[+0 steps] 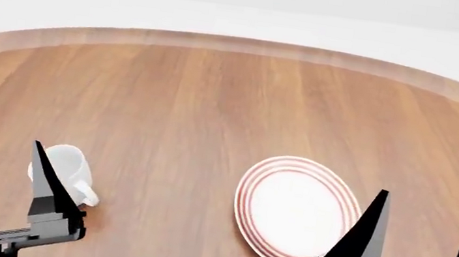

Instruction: Pick up the white mug and put it on the plate, and put the chocolate pudding to the right of the plate.

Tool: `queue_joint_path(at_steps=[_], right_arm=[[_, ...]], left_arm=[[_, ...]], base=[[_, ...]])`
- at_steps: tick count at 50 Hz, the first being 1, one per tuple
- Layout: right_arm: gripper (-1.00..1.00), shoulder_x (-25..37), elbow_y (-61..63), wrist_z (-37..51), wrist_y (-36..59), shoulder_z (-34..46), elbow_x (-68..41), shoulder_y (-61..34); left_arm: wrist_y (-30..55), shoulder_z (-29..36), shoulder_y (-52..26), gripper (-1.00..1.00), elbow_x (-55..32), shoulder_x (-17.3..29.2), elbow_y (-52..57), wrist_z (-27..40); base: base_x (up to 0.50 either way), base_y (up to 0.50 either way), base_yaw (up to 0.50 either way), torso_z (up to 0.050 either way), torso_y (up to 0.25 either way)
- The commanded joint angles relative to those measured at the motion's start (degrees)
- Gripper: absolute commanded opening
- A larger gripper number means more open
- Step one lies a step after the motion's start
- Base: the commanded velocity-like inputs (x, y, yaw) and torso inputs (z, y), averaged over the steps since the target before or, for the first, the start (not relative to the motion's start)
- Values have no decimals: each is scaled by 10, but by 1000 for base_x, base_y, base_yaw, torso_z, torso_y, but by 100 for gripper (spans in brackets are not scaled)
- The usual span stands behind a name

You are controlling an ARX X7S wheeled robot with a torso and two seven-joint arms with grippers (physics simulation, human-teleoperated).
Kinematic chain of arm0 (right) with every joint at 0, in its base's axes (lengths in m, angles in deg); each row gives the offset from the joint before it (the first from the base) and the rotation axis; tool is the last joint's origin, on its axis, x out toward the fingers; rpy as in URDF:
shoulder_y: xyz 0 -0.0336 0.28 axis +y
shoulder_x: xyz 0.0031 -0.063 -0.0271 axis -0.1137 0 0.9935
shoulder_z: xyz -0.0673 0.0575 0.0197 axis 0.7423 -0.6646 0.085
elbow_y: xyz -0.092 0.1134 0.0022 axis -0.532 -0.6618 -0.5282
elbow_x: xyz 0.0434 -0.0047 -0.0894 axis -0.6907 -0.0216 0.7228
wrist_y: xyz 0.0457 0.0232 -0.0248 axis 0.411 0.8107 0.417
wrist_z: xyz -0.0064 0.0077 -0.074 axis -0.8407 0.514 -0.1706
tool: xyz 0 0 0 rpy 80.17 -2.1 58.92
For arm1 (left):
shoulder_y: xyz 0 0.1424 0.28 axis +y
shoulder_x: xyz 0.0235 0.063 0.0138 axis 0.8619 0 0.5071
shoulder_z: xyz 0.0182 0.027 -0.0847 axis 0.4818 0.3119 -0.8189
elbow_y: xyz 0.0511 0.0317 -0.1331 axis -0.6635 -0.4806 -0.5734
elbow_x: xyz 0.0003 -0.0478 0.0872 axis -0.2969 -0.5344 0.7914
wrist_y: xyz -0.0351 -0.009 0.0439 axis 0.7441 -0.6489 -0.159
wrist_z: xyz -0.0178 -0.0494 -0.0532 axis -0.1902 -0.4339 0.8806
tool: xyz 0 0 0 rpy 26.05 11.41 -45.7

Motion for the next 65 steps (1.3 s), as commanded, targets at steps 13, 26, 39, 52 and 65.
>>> queue_joint_path(at_steps=[13, 26, 39, 52, 65], right_arm=[[100, -6, 2, 0, 4, -11, 12, -1], [100, -1, 15, 7, 15, -14, 10, 0], [100, 3, 13, 13, 13, -12, 7, 2], [100, 5, 12, 16, 12, -6, 4, 2], [100, 8, 6, 18, 9, 1, 2, 2]], left_arm=[[33, -8, -3, 100, 1, -6, 13, -4], [474, -16, -143, 100, -192, -14, 123, 52], [770, -50, -333, 100, -290, -69, 115, 178], [863, -90, -430, 100, -342, -134, 48, 248], [806, -97, -473, 100, -401, -133, -64, 397]], base=[[0, 0, 0, 0, -136], [0, 0, 0, 0, 0], [0, 0, 0, 0, 0], [0, 0, 0, 0, 0], [0, 0, 0, 0, 0]])
